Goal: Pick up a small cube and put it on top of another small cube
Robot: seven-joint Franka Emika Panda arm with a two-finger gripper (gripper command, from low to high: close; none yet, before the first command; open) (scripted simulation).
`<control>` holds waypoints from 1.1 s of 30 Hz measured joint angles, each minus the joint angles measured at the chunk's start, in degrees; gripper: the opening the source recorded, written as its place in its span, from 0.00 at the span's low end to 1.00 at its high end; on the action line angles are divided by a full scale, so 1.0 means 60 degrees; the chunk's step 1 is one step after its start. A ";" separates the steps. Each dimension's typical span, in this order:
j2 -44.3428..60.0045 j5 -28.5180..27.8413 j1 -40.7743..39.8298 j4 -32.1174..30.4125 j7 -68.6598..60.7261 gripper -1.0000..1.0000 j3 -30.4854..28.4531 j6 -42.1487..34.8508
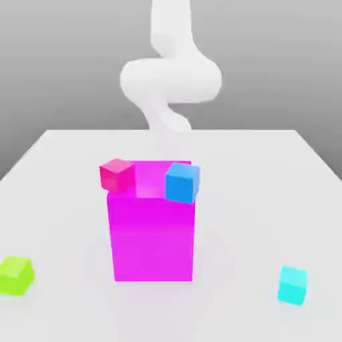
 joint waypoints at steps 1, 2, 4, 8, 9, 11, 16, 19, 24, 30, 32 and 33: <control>0.0377 -0.0087 -0.0303 -0.0056 0.0421 0.50 0.0048 0.0145; 0.0740 -0.0178 -0.0580 -0.0109 0.0830 0.50 0.0081 0.0282; 0.1447 -0.0349 -0.1117 -0.0213 0.1621 0.50 0.0134 0.0548; 0.2843 -0.0696 -0.2064 -0.0415 0.3187 0.50 0.0112 0.1069; 0.3191 -0.0776 -0.2276 -0.0465 0.3574 0.50 0.0078 0.1199; 0.3886 -0.0910 -0.2683 -0.0566 0.4327 0.50 -0.0012 0.1459; 0.5611 -0.1037 -0.3479 -0.0823 0.6061 0.50 -0.0463 0.2125; 0.6637 -0.0847 -0.4127 -0.0984 0.6913 0.50 -0.0762 0.2542; 0.8329 0.0042 -0.4785 -0.1255 0.7920 0.50 -0.1019 0.3242; 1.0382 0.1030 -0.5341 -0.1144 0.8026 0.50 -0.0833 0.4556; 1.0720 0.1082 -0.5397 -0.1082 0.7990 0.00 -0.0768 0.4824; 1.0720 0.1081 -0.5398 -0.1082 0.7992 0.00 -0.0768 0.4829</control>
